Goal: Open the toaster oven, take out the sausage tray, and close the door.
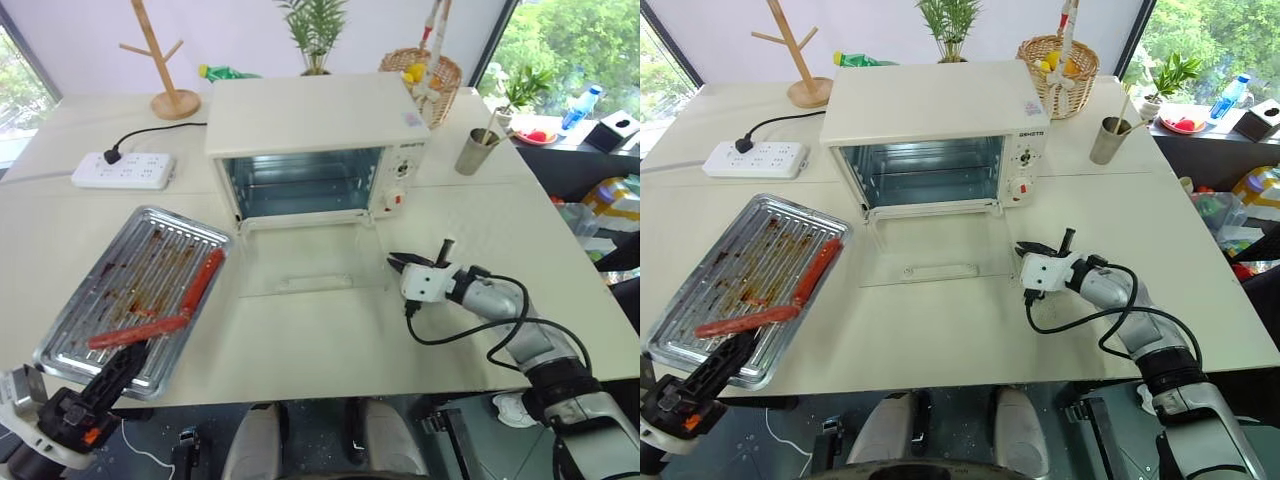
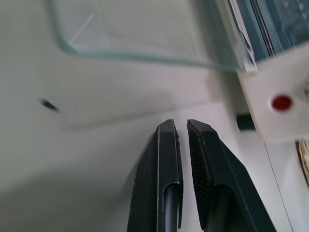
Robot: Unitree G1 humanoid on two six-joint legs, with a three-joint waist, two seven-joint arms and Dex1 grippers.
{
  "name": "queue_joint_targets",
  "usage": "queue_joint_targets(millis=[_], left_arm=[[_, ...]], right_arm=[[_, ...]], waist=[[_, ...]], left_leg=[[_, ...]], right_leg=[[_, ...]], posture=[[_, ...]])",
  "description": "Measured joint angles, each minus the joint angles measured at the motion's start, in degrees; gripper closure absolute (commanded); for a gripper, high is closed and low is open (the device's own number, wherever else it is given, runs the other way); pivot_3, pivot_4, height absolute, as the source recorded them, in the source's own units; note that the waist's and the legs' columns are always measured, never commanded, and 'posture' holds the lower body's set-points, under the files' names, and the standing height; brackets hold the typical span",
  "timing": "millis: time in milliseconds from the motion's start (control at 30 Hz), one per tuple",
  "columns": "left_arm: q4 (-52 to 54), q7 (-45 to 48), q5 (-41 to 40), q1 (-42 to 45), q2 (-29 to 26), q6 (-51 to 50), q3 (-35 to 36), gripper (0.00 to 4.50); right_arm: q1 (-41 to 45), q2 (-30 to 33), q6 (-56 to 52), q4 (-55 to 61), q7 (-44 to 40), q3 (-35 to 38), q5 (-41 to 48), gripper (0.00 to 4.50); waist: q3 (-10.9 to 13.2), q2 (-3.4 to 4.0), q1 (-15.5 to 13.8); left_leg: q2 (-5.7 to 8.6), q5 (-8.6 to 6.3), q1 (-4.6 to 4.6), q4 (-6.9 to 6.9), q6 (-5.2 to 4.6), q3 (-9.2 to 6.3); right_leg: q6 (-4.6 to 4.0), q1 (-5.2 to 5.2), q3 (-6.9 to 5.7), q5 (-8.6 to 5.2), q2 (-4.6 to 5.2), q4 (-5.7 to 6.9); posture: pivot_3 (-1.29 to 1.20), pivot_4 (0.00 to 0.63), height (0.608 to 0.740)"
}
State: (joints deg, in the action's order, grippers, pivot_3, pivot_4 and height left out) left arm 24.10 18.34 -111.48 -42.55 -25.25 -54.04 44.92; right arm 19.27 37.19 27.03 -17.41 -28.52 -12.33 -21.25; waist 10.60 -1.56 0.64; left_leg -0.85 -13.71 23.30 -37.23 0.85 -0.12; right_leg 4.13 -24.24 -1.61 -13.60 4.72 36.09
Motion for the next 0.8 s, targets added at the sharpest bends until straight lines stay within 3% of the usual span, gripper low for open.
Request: queue_joint_targets(millis=[300,467,700,800], left_arm=[[-7.09,-1.4,0.0,3.79,-2.74,-2.24,3.34,4.5],[-10.64,-1.67,-0.05,4.69,-5.07,-5.23,4.31,4.5],[-13.19,-1.66,-0.05,6.05,-8.92,-8.96,3.68,4.5],[-13.32,-1.11,-0.05,6.49,-12.09,-10.98,1.41,4.5]], right_arm=[[-0.04,-1.48,0.25,5.36,-0.79,-1.88,-0.32,4.08],[1.33,-1.49,-1.6,9.82,0.0,0.85,1.57,4.08],[5.59,-4.69,-16.09,19.65,-2.17,8.38,14.12,4.08],[1.72,-4.34,-25.68,27.56,-8.53,8.73,24.26,3.23]], waist=[[-0.01,-0.02,0.09],[-0.01,-0.01,0.04],[-0.01,-0.02,-0.21],[-0.02,-0.03,-0.69]], left_leg=[[-0.03,0.0,0.0,0.01,0.0,-0.02],[-0.06,0.0,0.02,0.01,0.0,-0.01],[-0.12,-0.01,0.03,0.08,0.0,-0.1],[-0.12,-0.01,0.04,0.1,-0.01,-0.12]], right_leg=[[0.0,-0.03,-0.01,0.0,-0.05,0.01],[0.0,-0.05,0.0,0.0,-0.03,0.01],[-0.01,-0.07,-0.03,0.0,-0.02,0.0],[-0.01,-0.07,-0.04,0.0,0.03,-0.01]], posture=[[0.0,0.15,0.74],[0.0,0.15,0.74],[0.0,0.15,0.74],[0.0,0.15,0.74]])
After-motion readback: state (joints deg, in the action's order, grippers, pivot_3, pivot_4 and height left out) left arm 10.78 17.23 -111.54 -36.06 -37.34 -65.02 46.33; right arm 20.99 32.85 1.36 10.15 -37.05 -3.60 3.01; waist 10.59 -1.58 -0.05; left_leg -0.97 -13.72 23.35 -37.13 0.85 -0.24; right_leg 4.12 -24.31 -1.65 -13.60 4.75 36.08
